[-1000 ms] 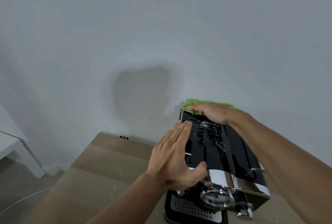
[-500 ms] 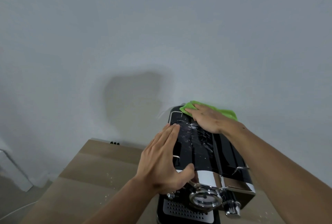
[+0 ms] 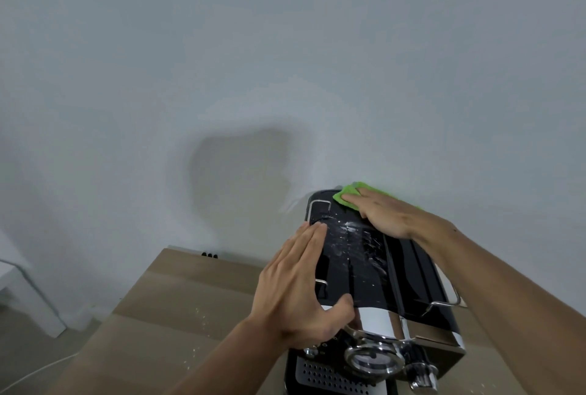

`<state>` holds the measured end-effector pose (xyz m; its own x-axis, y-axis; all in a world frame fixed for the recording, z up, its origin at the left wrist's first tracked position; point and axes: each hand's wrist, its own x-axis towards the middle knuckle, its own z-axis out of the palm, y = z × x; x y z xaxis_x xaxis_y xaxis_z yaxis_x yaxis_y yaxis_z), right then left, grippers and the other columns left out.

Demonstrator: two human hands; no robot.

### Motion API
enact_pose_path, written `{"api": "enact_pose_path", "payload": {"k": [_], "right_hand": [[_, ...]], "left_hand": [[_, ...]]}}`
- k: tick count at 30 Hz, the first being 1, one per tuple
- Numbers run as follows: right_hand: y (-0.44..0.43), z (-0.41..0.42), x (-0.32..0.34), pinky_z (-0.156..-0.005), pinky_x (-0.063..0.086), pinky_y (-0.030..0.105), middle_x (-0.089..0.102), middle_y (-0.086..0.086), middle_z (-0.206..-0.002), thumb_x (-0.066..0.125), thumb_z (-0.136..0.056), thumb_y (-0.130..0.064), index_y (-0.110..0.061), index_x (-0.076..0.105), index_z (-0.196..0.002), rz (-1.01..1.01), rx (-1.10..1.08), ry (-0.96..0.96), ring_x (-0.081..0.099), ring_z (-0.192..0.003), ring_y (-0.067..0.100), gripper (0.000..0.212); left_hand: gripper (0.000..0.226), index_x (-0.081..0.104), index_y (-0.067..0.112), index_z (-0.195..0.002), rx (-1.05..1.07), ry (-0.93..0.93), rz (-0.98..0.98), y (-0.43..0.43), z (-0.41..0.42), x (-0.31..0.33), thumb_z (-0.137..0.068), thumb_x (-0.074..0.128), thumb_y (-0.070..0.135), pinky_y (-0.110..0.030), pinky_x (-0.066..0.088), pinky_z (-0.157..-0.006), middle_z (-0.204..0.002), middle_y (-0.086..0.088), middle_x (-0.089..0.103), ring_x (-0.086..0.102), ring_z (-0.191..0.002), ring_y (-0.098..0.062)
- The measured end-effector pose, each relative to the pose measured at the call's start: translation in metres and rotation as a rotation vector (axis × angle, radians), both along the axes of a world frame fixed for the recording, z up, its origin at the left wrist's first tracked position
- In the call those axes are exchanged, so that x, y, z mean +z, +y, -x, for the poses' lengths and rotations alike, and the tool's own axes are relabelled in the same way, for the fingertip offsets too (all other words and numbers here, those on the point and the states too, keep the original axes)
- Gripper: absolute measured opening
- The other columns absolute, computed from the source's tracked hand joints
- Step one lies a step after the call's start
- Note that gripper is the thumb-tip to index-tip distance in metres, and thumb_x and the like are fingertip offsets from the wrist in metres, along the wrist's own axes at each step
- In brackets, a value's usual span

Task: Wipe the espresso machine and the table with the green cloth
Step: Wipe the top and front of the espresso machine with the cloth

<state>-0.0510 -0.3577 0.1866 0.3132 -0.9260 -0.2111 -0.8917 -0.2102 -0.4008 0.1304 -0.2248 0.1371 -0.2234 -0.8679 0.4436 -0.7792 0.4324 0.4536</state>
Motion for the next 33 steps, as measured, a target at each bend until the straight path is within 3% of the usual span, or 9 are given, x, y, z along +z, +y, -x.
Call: {"api": "enact_pose_path", "payload": {"k": [5, 8, 11, 15, 18, 21, 27, 31, 33], "right_hand": [[-0.013, -0.037, 0.009, -0.118, 0.013, 0.048, 0.027, -0.002, -0.156, 0.021, -0.089, -0.059, -0.038, 0.039, -0.143, -0.045, 0.083, -0.006, 0.021, -0.144, 0.02, 0.061], [-0.005, -0.037, 0.016, -0.112, 0.026, 0.044, 0.055, -0.006, -0.126, 0.026, -0.075, -0.058, -0.045, 0.057, -0.126, -0.116, 0.064, -0.124, 0.045, -0.125, 0.02, 0.061], [0.004, -0.031, 0.021, -0.108, 0.031, 0.038, 0.055, -0.008, -0.114, 0.026, -0.078, -0.055, -0.04, 0.058, -0.127, -0.114, 0.055, -0.14, 0.048, -0.121, 0.021, 0.06], [0.016, -0.025, 0.016, -0.116, 0.019, 0.037, 0.038, -0.005, -0.149, 0.026, -0.102, -0.023, -0.029, 0.048, -0.139, 0.09, 0.108, 0.065, 0.026, -0.143, 0.021, 0.043], [0.023, -0.024, 0.012, -0.113, 0.027, 0.042, 0.047, 0.001, -0.14, 0.037, -0.094, -0.002, -0.019, 0.064, -0.123, 0.193, 0.079, 0.059, 0.033, -0.135, 0.024, 0.043], [0.022, -0.028, 0.016, -0.102, 0.038, 0.029, 0.06, 0.002, -0.127, 0.041, -0.085, 0.009, -0.016, 0.069, -0.115, 0.205, 0.038, 0.062, 0.046, -0.124, 0.023, 0.048], [0.019, -0.042, 0.021, -0.081, 0.043, 0.025, 0.065, 0.006, -0.113, 0.058, -0.088, -0.017, -0.027, 0.069, -0.105, 0.265, -0.014, 0.083, 0.059, -0.098, 0.022, 0.022], [0.035, -0.046, 0.018, -0.096, 0.043, 0.038, 0.062, 0.006, -0.112, 0.041, -0.097, -0.028, -0.02, 0.066, -0.107, 0.214, 0.152, 0.212, 0.055, -0.113, 0.025, 0.029], [0.043, -0.045, 0.011, -0.111, 0.028, 0.041, 0.043, 0.01, -0.141, 0.028, -0.1, -0.029, -0.026, 0.05, -0.133, 0.16, 0.151, 0.331, 0.034, -0.136, 0.027, 0.04]], "left_hand": [[0.097, 0.013, 0.023, -0.151, 0.006, -0.022, 0.005, 0.0, 0.0, 0.0, -0.066, 0.04, 0.063, -0.011, 0.004, -0.108, -0.156, 0.016, 0.014, 0.0, -0.141, 0.005], [0.097, 0.013, 0.023, -0.151, 0.009, -0.027, 0.004, 0.0, 0.0, 0.0, -0.067, 0.04, 0.063, -0.011, 0.005, -0.107, -0.156, 0.015, 0.014, 0.0, -0.141, 0.005], [0.097, 0.011, 0.024, -0.151, 0.008, -0.03, 0.005, 0.001, 0.0, 0.001, -0.066, 0.039, 0.064, -0.011, 0.005, -0.107, -0.156, 0.016, 0.013, -0.003, -0.14, 0.007], [0.097, 0.013, 0.023, -0.151, 0.009, -0.027, -0.001, 0.0, 0.0, 0.002, -0.066, 0.039, 0.062, -0.01, 0.004, -0.106, -0.156, 0.015, 0.015, -0.003, -0.139, 0.008], [0.096, 0.013, 0.024, -0.151, 0.009, -0.026, 0.003, 0.0, 0.0, 0.001, -0.067, 0.038, 0.062, -0.007, 0.0, -0.103, -0.156, 0.017, 0.014, -0.005, -0.137, 0.009], [0.095, 0.012, 0.025, -0.151, 0.005, -0.025, 0.007, 0.0, 0.0, 0.0, -0.067, 0.037, 0.062, -0.004, -0.005, -0.1, -0.156, 0.017, 0.013, -0.007, -0.136, 0.011], [0.095, 0.015, 0.021, -0.151, -0.003, -0.008, 0.015, 0.001, 0.0, 0.001, -0.068, 0.039, 0.06, -0.01, 0.001, -0.105, -0.157, 0.013, 0.016, -0.003, -0.137, 0.008], [0.093, 0.018, 0.02, -0.15, -0.001, 0.011, 0.019, 0.0, 0.001, 0.001, -0.068, 0.04, 0.058, -0.011, 0.003, -0.107, -0.156, 0.01, 0.02, 0.001, -0.137, 0.007], [0.093, 0.021, 0.018, -0.15, 0.001, 0.014, 0.029, 0.0, 0.0, 0.0, -0.068, 0.041, 0.058, -0.011, 0.003, -0.107, -0.156, 0.008, 0.022, 0.004, -0.139, 0.004]]}}
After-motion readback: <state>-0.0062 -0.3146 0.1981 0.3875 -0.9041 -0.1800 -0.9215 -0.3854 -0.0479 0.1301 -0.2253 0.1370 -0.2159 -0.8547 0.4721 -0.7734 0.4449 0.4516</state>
